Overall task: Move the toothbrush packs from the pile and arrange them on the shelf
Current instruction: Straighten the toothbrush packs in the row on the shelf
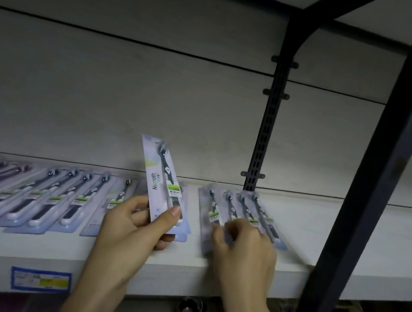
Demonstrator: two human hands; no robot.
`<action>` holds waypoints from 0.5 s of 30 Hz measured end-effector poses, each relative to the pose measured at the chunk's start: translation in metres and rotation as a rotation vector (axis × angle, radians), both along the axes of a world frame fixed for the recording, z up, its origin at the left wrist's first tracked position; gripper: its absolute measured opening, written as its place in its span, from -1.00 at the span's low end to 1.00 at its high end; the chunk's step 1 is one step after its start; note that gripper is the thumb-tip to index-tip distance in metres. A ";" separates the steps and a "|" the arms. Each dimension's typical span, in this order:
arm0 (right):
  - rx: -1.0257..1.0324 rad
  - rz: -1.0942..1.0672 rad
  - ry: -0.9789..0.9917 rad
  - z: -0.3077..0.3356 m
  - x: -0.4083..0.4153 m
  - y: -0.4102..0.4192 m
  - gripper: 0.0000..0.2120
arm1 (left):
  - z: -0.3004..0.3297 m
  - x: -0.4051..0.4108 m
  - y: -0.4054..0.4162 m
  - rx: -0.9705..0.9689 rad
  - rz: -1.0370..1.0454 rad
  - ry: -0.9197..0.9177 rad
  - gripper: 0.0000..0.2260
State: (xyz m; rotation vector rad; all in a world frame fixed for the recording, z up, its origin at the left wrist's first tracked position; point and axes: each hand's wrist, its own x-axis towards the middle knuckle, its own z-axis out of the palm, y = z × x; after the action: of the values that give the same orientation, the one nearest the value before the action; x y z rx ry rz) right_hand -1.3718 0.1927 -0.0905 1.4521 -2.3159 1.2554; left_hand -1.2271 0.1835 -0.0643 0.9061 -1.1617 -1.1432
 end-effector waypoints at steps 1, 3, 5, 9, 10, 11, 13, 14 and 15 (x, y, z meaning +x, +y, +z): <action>-0.004 -0.023 0.044 0.001 0.000 0.000 -0.77 | 0.001 -0.001 0.000 0.004 0.004 -0.005 -0.89; 0.020 -0.069 0.116 0.003 -0.001 0.001 -0.76 | 0.002 -0.001 -0.001 0.008 0.003 -0.017 -0.89; 0.124 -0.108 0.159 0.004 -0.001 0.002 -0.72 | 0.003 -0.001 -0.001 0.001 -0.004 -0.031 -0.90; 0.187 -0.165 0.159 0.004 -0.002 0.003 -0.70 | 0.003 -0.001 0.000 -0.016 -0.020 -0.044 -0.91; 0.200 -0.174 0.158 0.004 -0.002 0.003 -0.70 | 0.003 -0.001 0.000 -0.018 -0.027 -0.042 -0.91; 0.218 -0.184 0.160 0.005 -0.003 0.004 -0.70 | 0.003 -0.001 -0.001 -0.019 -0.034 -0.043 -0.91; 0.232 -0.210 0.161 0.006 -0.005 0.005 -0.70 | 0.004 -0.001 -0.001 -0.024 -0.043 -0.050 -0.91; 0.233 -0.222 0.157 0.006 -0.007 0.006 -0.70 | 0.004 -0.001 -0.001 -0.029 -0.050 -0.054 -0.90; 0.236 -0.230 0.152 0.006 -0.008 0.006 -0.70 | 0.004 -0.001 -0.001 -0.036 -0.058 -0.058 -0.89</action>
State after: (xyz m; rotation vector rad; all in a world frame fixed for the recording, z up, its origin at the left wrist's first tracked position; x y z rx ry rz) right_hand -1.3798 0.1992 -0.0843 1.2466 -2.5042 0.8073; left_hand -1.2278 0.1822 -0.0600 0.8887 -1.2588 -1.1454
